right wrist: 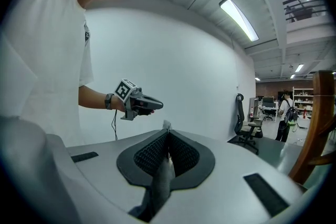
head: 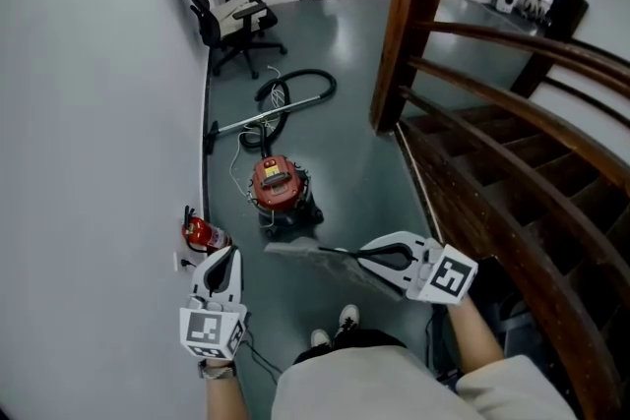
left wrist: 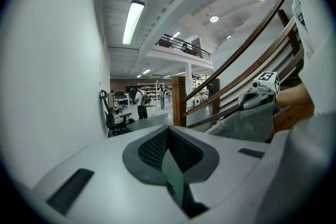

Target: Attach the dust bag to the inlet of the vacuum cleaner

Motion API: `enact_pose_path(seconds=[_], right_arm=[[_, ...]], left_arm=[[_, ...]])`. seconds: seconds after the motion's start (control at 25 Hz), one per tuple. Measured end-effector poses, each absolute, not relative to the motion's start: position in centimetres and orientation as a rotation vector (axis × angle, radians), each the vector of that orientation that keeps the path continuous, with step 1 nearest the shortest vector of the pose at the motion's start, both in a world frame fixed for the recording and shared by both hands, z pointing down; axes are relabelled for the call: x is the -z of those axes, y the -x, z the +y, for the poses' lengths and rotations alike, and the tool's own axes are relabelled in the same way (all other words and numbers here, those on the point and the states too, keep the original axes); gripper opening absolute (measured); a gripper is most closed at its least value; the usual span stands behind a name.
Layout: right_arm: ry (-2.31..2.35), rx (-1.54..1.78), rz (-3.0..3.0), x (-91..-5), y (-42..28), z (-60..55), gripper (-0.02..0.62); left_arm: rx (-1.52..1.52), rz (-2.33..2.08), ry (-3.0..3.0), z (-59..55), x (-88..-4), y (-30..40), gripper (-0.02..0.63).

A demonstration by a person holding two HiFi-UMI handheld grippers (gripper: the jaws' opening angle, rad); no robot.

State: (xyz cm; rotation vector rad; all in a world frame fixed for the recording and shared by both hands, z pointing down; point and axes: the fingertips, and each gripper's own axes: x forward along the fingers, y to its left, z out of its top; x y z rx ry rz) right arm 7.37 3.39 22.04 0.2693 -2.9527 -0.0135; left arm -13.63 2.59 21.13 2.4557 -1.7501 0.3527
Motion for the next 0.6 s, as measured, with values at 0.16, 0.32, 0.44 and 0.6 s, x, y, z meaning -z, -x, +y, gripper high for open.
enact_pose_path(seconds=[0.16, 0.32, 0.44, 0.6], right_arm=[[-0.198, 0.017, -2.95, -23.1, -7.3, 3.1, 0.029], [-0.091, -0.022, -2.968, -24.1, -6.8, 3.5, 0.03], [-0.02, -0.039, -2.95, -25.1, -6.2, 3.3, 0.029], [0.076, 0.006, -2.957, -25.9, -5.0, 3.0, 0.03]], left_arm=[[-0.373, -1.767, -2.441, 2.1, -21.6, 13.6, 0.0], [-0.409, -1.786, -2.422, 1.8, -22.0, 14.2, 0.0], [-0.406, -1.779, -2.408, 1.4, -22.6, 14.6, 0.0], [-0.407, -1.743, -2.397, 0.5, -23.9, 15.2, 0.0]])
